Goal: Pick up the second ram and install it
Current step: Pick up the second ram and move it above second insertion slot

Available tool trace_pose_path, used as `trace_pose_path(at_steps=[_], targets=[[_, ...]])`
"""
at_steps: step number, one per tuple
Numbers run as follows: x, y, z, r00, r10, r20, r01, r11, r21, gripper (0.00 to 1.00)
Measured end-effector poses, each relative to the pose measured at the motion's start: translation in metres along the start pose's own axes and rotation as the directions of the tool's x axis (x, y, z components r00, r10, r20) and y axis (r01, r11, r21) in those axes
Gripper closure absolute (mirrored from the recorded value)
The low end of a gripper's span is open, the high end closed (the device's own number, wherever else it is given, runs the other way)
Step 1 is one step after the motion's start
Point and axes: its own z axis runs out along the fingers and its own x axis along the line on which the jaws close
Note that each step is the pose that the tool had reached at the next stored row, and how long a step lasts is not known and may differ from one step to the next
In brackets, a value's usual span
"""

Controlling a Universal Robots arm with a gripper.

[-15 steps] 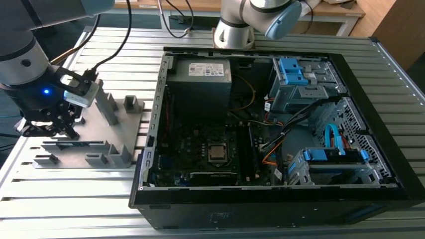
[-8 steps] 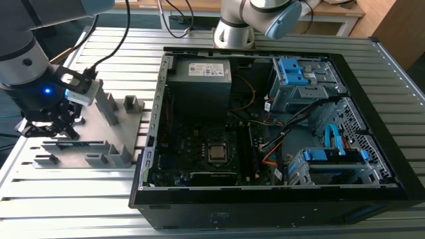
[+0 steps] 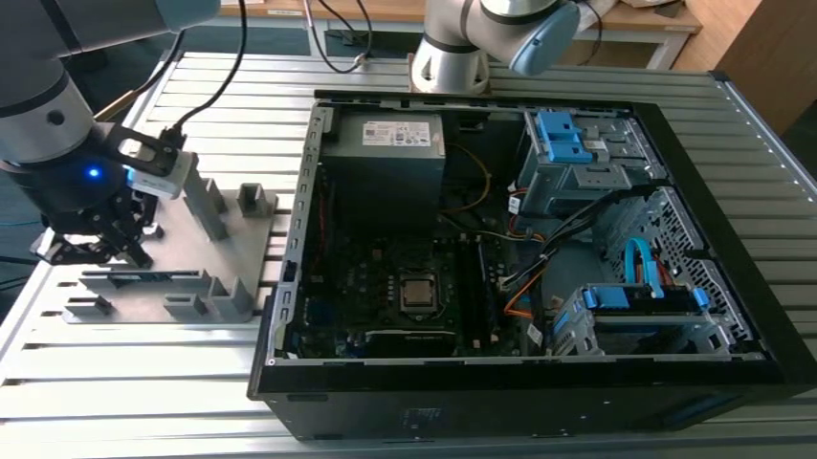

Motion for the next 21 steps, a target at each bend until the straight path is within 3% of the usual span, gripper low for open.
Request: trace_pose_path(at_steps=[12,21], targets=[[0.0000,0.0000,0.0000,0.9967,-0.082,-0.0022,0.082,0.9967,0.0025,0.90],[0.0000,0.0001,0.0000,0.9881,-0.154,-0.0027,0.154,0.9881,0.0041,0.90]])
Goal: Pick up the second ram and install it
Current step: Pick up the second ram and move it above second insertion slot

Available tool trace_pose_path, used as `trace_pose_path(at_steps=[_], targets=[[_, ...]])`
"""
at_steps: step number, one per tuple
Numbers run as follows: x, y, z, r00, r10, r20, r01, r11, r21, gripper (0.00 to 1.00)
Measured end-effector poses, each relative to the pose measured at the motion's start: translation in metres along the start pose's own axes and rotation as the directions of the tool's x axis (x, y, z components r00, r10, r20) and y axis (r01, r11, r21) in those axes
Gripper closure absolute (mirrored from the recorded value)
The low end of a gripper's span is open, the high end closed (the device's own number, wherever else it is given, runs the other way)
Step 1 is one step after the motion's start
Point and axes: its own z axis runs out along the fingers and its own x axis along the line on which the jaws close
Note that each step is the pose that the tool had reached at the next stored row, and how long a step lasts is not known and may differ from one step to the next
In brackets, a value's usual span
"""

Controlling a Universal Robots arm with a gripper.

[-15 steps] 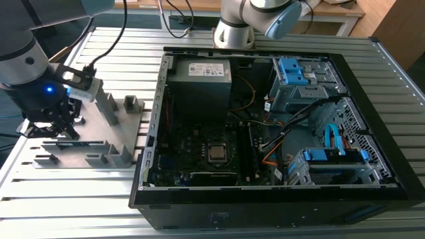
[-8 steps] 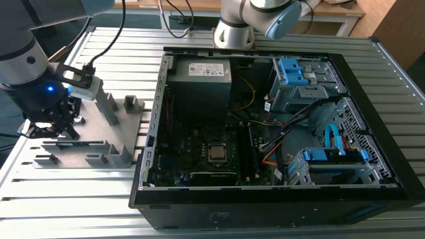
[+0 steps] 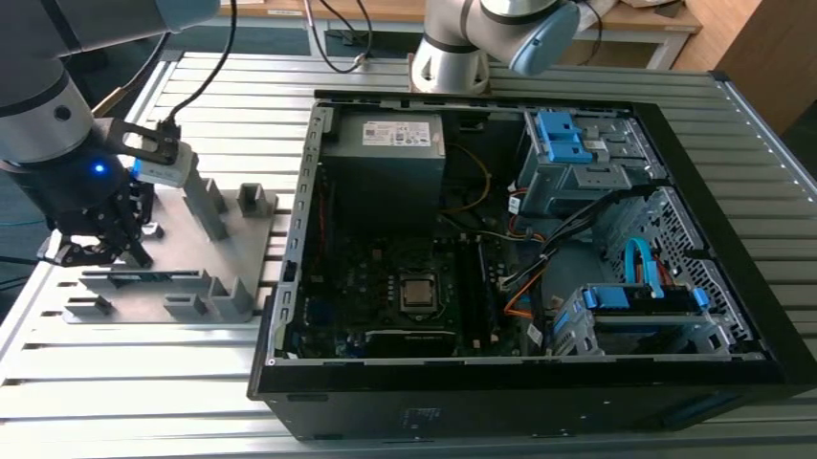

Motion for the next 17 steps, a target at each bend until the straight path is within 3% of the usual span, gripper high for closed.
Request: trace_pose_path(at_steps=[4,17], targets=[[0.0000,0.0000,0.0001,0.9992,-0.033,0.0208,0.033,0.9994,-0.0057,0.90],[0.0000,-0.0001,0.0003,0.9857,-0.168,0.0186,0.168,0.9858,-0.0024,0.90]])
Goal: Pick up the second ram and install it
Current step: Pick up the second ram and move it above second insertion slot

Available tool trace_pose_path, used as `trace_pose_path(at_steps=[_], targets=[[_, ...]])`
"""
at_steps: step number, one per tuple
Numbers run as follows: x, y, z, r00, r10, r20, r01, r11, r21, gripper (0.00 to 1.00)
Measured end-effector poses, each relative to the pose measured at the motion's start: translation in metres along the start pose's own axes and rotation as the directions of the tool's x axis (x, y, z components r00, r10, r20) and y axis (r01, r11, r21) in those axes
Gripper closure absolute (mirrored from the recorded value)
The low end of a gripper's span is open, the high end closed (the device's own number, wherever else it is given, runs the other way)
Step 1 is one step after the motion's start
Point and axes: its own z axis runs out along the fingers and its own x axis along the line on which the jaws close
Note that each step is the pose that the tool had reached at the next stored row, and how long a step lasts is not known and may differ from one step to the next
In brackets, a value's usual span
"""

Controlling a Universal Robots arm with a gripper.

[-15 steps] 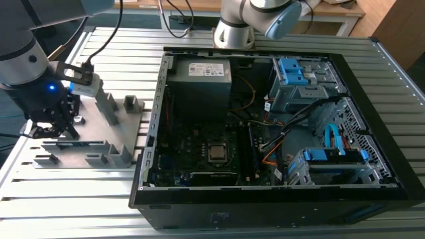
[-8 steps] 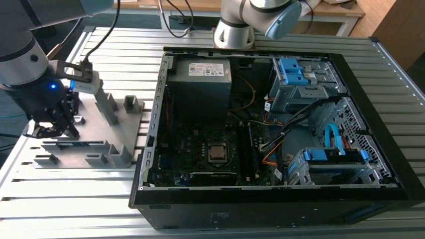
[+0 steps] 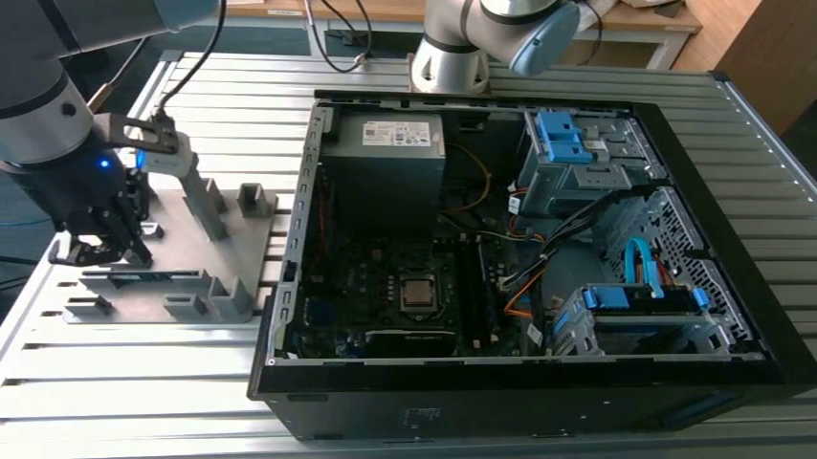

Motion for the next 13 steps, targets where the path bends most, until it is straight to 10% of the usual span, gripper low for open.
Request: trace_pose_path(at_steps=[13], targets=[[0.0000,0.0000,0.0000,0.9942,-0.107,-0.0036,0.107,0.9943,0.0006,0.90]])
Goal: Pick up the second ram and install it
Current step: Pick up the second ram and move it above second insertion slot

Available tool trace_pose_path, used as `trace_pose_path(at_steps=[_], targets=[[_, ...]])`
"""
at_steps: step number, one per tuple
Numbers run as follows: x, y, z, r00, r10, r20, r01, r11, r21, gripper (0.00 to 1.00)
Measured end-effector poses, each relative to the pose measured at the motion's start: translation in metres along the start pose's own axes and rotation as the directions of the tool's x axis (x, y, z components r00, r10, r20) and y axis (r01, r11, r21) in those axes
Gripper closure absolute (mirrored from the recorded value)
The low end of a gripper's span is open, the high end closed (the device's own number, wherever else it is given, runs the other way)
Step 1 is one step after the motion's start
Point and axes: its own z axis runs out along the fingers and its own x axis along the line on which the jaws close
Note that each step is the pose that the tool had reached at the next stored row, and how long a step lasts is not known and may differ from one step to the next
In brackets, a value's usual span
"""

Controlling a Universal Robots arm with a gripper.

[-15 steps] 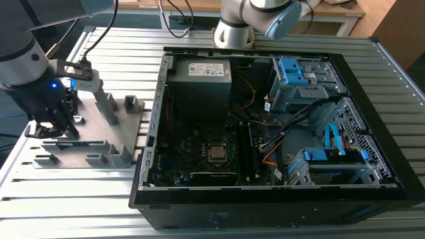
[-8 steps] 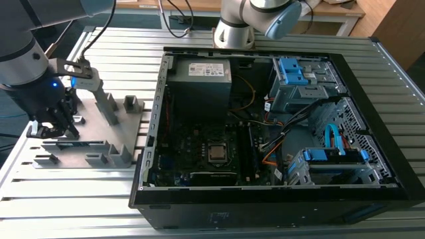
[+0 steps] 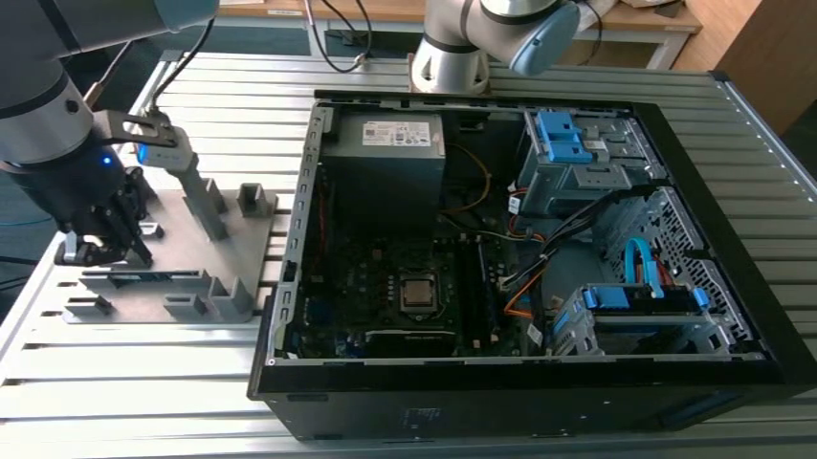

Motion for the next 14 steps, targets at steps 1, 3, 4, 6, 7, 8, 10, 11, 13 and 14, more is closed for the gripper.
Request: trace_pose_path(at_steps=[1,3,4,6,7,8,10,11,13,14], targets=[[0.0000,0.0000,0.0000,1.0000,-0.009,-0.0003,0.009,1.0000,0.0001,0.90],[0.0000,0.0000,0.0000,0.9997,-0.026,-0.0009,0.026,0.9997,0.0002,0.90],[0.0000,0.0000,0.0000,0.9994,-0.034,-0.0012,0.034,0.9994,0.0002,0.90],[0.0000,0.0000,0.0000,0.9987,-0.050,-0.0017,0.050,0.9987,0.0004,0.90],[0.0000,0.0000,0.0000,0.9983,-0.059,-0.0020,0.059,0.9983,0.0003,0.90],[0.0000,0.0000,0.0000,0.9978,-0.066,-0.0023,0.066,0.9978,0.0004,0.90],[0.0000,0.0000,0.0000,0.9967,-0.082,-0.0028,0.082,0.9967,0.0004,0.90],[0.0000,0.0000,0.0000,0.9960,-0.089,-0.0030,0.089,0.9960,0.0005,0.90],[0.0000,0.0000,0.0000,0.9945,-0.104,-0.0036,0.104,0.9945,0.0005,0.90],[0.0000,0.0000,0.0000,0.9937,-0.112,-0.0038,0.112,0.9937,0.0006,0.90]])
